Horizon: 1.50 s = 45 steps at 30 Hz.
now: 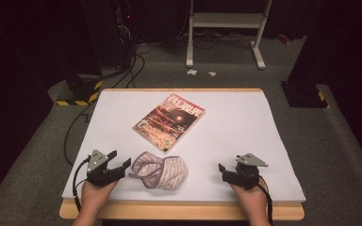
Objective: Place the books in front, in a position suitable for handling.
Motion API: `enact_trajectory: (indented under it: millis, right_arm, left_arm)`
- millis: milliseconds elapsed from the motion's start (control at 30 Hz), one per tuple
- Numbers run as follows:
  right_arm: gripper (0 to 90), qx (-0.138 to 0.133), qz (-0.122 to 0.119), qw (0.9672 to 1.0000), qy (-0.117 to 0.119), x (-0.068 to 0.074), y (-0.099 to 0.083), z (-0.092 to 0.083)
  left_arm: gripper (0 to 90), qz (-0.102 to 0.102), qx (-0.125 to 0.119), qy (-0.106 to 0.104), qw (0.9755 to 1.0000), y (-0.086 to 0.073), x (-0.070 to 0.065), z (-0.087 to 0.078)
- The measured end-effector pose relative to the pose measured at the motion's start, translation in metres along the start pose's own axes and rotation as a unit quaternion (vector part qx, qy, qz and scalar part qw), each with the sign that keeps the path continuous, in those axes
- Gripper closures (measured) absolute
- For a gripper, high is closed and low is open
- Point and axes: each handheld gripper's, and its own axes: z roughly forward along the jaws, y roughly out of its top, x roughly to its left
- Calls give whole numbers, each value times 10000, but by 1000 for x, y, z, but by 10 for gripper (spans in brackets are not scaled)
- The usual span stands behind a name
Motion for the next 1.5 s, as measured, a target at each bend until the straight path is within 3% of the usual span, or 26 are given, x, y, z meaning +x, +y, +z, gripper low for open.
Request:
enact_trajectory:
  millis: [433, 700, 800, 867, 1067, 1200, 1300, 1367, 1433, 1467, 1500]
  right_arm:
    - [193, -2, 56, 10000, 79, 1, -2, 0]
    - [204, 5, 105, 9999, 125, 2, -1, -1]
    - [207, 17, 99, 9999, 117, 2, -1, -1]
    - [210, 34, 83, 9999, 101, 2, -2, 0]
    - [211, 31, 48, 9999, 107, 3, -2, 0]
    - [212, 41, 56, 9999, 129, 4, -2, 0]
    - [212, 33, 47, 9999, 134, 4, -2, 0]
    - [212, 44, 64, 9999, 133, 4, -2, 0]
    - [212, 50, 70, 9999, 147, 5, -1, 1]
    - [212, 50, 70, 9999, 147, 5, -1, 1]
    - [212, 45, 39, 9999, 154, 6, -1, 1]
  left_arm:
    - [302, -17, 8, -304, 9995, 5, -9, 0]
    - [446, 288, -9, -763, 9967, 10, -41, -2]
    - [454, 414, 14, -891, 9952, 10, -51, -2]
    - [441, 558, 26, -1025, 9932, 11, -65, -1]
    - [373, 707, 179, -1214, 9899, 9, -80, 5]
    - [277, 835, 251, -1117, 9899, 8, -85, 8]
    - [192, 808, 309, -1174, 9893, 9, -86, 8]
    - [146, 834, 615, -1257, 9866, 7, -92, 16]
    - [139, 983, 888, -1129, 9847, 1, -98, 25]
    - [142, 983, 888, -1129, 9847, 1, -98, 25]
    - [149, 1042, 1141, -1031, 9826, -4, -100, 35]
